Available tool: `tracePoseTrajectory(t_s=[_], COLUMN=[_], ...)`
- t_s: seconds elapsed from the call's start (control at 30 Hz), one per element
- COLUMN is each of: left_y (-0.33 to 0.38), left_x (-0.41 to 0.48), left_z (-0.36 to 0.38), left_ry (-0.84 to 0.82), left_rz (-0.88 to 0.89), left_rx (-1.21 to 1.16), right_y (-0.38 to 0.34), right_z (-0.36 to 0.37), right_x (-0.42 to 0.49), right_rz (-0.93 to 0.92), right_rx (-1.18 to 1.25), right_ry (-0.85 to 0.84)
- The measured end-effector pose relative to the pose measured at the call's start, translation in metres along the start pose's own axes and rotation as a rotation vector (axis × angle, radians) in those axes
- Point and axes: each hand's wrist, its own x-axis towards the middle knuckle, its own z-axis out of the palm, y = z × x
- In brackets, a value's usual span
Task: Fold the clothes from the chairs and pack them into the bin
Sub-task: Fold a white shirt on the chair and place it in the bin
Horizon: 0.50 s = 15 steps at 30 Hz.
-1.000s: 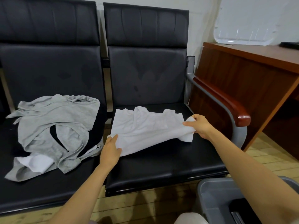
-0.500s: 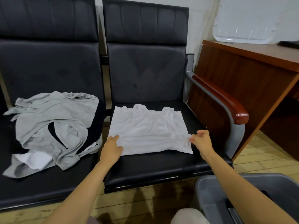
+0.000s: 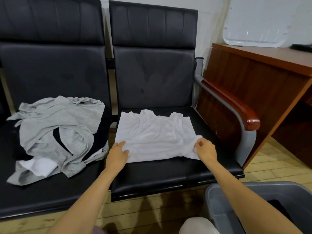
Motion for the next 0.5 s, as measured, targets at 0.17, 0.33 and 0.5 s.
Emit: tracePoseTrajectory(t_s=[0.17, 0.33, 0.5], left_y=[0.023, 0.050, 0.075], left_x=[-0.011, -0.033, -0.054], left_z=[-0.008, -0.025, -0.022], left_ry=[0.099, 0.188, -0.048], left_rz=[0.081, 0.106, 0.025], left_rx=[-0.249, -0.439, -0.505], right_y=[-0.026, -0.054, -0.079], right_z=[-0.032, -0.065, -0.060], right_x=[0.004, -0.003, -0.019], right_rz=[-0.190, -0.298, -0.213], right_rx=[-0.021, -0.184, 0.264], right_ry=[0.111, 0.142, -0.138])
